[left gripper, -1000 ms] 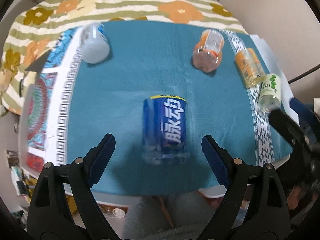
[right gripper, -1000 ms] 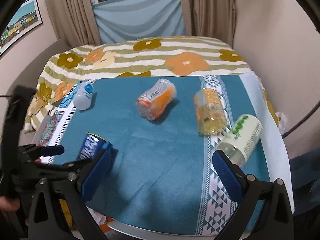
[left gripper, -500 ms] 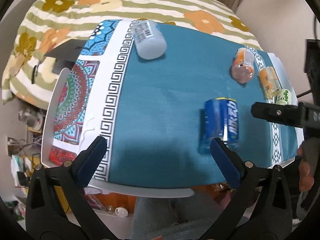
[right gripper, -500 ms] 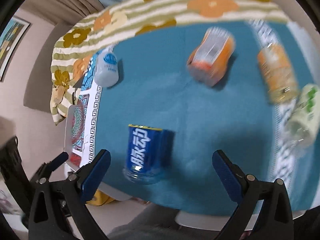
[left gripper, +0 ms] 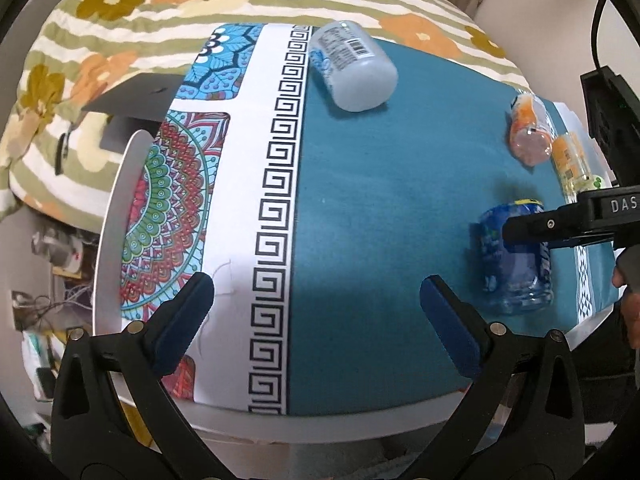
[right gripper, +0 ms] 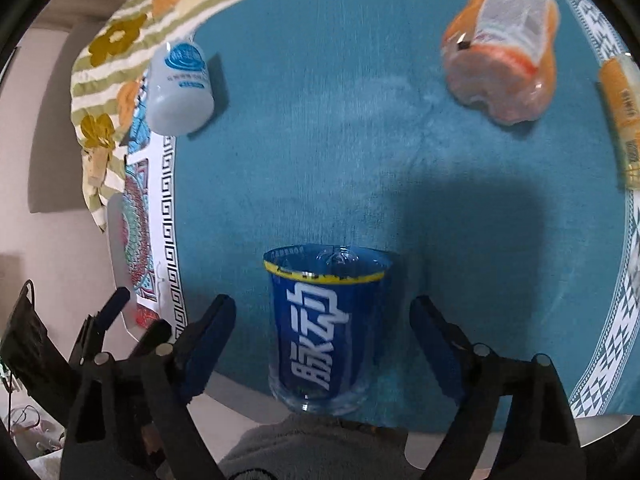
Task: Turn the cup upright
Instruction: 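Bring the right gripper to the tipped blue cup and grasp it, then rotate the blue cup rim-up with the right gripper and lower it onto the cloth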
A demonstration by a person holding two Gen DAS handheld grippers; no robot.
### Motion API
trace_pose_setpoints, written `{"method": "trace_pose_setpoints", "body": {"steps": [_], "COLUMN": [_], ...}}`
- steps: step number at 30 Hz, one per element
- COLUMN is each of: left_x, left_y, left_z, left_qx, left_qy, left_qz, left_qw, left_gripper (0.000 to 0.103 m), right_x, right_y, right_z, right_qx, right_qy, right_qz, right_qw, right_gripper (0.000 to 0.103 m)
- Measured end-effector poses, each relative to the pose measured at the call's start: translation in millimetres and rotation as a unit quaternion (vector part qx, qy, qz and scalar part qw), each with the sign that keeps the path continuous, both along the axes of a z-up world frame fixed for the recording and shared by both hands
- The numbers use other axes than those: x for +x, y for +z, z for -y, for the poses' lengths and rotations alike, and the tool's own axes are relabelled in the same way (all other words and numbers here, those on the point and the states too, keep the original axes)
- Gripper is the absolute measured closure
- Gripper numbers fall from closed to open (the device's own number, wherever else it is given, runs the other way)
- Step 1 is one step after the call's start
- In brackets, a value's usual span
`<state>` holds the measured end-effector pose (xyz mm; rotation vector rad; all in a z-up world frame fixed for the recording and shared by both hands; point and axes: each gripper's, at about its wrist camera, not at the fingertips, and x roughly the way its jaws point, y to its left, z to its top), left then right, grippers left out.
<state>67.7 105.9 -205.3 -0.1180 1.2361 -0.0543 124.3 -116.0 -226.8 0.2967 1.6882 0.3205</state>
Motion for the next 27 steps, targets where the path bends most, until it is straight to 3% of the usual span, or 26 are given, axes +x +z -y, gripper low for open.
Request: {"method": "trace_pose_setpoints", "body": {"steps": [4, 6, 10, 14, 20, 24, 27], "left_x": [5, 7, 9, 14, 14, 13, 12], "left_y": [-8, -10, -11, -13, -12, -8, -2], "left_z": [-7, -8, -11, -14, -13, -11, -11], "left_qx": [-0.007, -0.01, -0.011, -0.014, -0.015, -0.011, -0.008], "left_qy": [0.001, 0.0, -0.001, -0.002, -0.003, -0.004, -0.001], "left_qz": [-0.006, -0.008, -0.009, -0.01, -0.009, -0.007, -0.002], "left_qw": [1.0, 0.9999, 0.9999, 0.9999, 0.9998, 0.9999, 1.0], "left_gripper": [0.0, 0.0, 0.0, 0.0, 0.0, 0.0, 0.0], "right_x": [6, 10, 13, 13, 10, 4, -3], "right_y": [-7, -10, -15, -17, -14, -2, 21], "right_z": [-2, -1, 3, 1, 1, 1, 4], "right_qx": [-0.013, -0.011, -0.012, -0.009, -0.006, 0.0, 0.001], "right_qy": [0.003, -0.001, -0.008, -0.008, -0.011, -0.012, -0.011], "right_qz": [-0.012, -0.022, -0.035, -0.038, -0.027, 0.003, 0.055], "right_qw": [1.0, 1.0, 0.999, 0.999, 1.0, 1.0, 0.998], "right_gripper": [0.019, 0.029, 0.031, 0.044, 0.046, 0.046, 0.046]}}
